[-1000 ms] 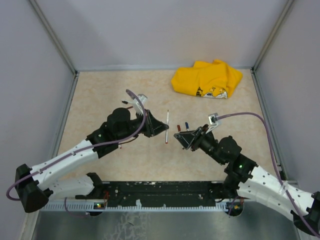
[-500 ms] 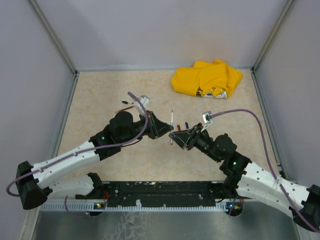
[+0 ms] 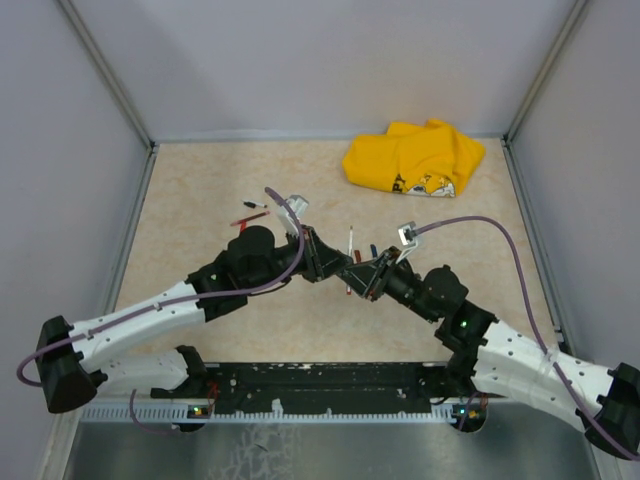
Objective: Insert the pens into the pen caps
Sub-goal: Pick up the pen from the center of the board.
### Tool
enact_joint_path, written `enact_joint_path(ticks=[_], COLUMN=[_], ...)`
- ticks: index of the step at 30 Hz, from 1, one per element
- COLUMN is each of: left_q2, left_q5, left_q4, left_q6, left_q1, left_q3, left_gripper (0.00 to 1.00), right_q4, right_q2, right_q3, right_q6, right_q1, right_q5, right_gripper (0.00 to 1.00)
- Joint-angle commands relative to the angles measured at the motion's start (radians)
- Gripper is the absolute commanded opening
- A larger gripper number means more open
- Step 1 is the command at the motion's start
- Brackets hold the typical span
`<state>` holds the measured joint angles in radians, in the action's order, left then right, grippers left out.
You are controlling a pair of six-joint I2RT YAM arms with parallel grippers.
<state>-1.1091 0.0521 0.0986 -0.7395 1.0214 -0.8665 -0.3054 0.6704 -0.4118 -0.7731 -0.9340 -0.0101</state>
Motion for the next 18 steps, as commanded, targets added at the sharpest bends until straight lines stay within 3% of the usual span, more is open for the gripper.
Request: enact_joint_path(ticks=[1,6,9,14,18], left_q2=[-0.004,-0.015,-0.008,0.036,0.092], left_q5=[-0.001,0.009,0.001,-0.073,-0.176], left_q4=[0.036,0.018,-0.003,-0.078,-0.165], left_q6=[0.017,0.039,0.052,0.089,0.103], left_q1=[0.013,0.013,0.013,0.012,0.013], left_q3=[-0.004,-0.018,-0.021,-0.031,-0.023], left_gripper=[0.17,0.19,0.28,0.46,0.50], right_q4=[-0.054,-0.032,-0.009,0.052,0.089], right_q2=[-0.005,-0.016,-0.022,-0.036,-0.060], right_q3=[-0.034,-0.036,-0.042,-0.051,-0.043], right_q6=[-0.002,0.003,0.010,0.018,0.022], right_q1=[-0.010,-0.009,-0.010,-0.010,-0.009], right_q5=[-0.004,-0.014,-0.021,-0.059,-0.086], right_gripper=[0.19,0.08,0.02,0.00,0.00])
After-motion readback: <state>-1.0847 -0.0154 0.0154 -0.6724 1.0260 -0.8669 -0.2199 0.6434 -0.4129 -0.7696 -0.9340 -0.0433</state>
